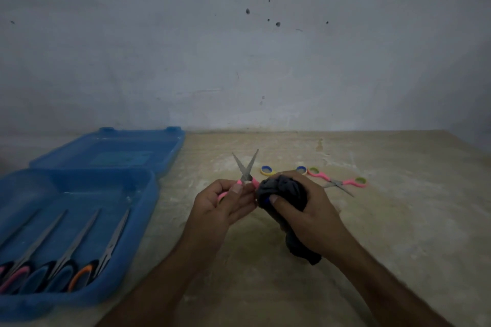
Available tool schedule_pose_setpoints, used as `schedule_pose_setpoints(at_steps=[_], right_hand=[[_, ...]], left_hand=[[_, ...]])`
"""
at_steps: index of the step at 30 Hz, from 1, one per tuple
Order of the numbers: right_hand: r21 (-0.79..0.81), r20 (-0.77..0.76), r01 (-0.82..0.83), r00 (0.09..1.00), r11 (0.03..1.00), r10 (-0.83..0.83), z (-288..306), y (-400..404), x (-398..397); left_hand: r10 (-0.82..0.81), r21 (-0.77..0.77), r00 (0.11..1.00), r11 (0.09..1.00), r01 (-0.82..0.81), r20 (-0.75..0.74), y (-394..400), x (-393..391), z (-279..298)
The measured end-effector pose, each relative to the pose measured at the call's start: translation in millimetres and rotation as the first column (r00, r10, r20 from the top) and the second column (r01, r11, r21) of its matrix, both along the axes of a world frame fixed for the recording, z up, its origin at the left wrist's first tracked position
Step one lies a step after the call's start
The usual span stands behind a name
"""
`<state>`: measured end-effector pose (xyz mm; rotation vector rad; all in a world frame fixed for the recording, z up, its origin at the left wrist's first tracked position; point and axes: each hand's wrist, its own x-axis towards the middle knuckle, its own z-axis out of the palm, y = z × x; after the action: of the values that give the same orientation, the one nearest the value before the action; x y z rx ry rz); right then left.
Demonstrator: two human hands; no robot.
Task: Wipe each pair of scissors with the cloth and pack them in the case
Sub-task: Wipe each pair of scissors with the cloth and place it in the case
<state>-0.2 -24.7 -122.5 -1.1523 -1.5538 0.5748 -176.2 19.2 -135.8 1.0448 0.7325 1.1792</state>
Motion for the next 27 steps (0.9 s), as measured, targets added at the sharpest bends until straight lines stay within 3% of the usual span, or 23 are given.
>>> schedule_pose_setpoints(at_steps=[6, 14, 21, 25, 27], right_hand=[[0.059, -0.021, 0.082, 0.997, 0.995, -0.081, 7, -1, 11], [0.198, 0.387, 0.112, 0.904, 0.974, -0.183, 0, 3, 9], [0.240, 0.227, 0.440, 0.842, 0.865, -0.490, 6, 7, 35], [0.169, 0.354, 0.236, 0.892, 0.957, -0.282, -1, 2, 16], [0.138, 0.390, 0.226, 0.883, 0.964, -0.263, -6, 5, 10]], left_hand=[[0.026, -0.065, 0.998, 0.997, -0.029, -0.049, 2, -2, 3], [-0.132, 0.037, 0.958, 0.989, 0.147, -0.256, -6, 0, -2], [-0.179, 0.012, 0.936, 0.981, 0.192, -0.303, -5, -3, -2], [-0.196, -0.034, 0.941, 0.980, 0.194, -0.277, -8, 1, -4], [-0.218, -0.025, 0.934, 0.975, 0.220, -0.283, -8, -1, -4]])
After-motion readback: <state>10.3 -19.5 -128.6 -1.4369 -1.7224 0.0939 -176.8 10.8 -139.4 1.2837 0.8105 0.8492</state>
